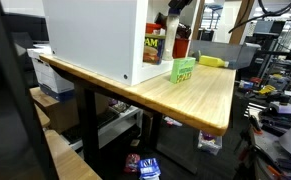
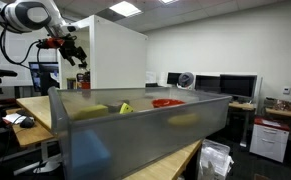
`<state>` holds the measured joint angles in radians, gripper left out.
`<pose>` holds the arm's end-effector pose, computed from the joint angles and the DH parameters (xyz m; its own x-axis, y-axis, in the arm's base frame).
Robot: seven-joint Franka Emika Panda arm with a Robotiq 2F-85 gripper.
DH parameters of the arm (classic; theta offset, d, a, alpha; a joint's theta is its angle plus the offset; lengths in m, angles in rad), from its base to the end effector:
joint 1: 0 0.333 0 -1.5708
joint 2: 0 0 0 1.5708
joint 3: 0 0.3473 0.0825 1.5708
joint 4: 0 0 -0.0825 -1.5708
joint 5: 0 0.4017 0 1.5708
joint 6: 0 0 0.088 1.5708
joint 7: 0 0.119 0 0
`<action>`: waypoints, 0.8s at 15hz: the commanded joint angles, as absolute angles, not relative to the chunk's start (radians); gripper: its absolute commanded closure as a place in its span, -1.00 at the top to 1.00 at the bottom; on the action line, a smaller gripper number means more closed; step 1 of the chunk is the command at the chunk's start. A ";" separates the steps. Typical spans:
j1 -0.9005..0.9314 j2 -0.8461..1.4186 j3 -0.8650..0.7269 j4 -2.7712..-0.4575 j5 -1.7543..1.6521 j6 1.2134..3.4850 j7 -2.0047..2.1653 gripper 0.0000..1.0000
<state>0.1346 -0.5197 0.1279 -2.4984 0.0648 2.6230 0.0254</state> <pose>0.4268 0.1199 0.5476 0.7866 0.1522 0.5984 0.1982 -0.9801 -0.0112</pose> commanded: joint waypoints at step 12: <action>0.011 -0.512 0.221 -2.497 -0.087 2.659 0.185 -0.42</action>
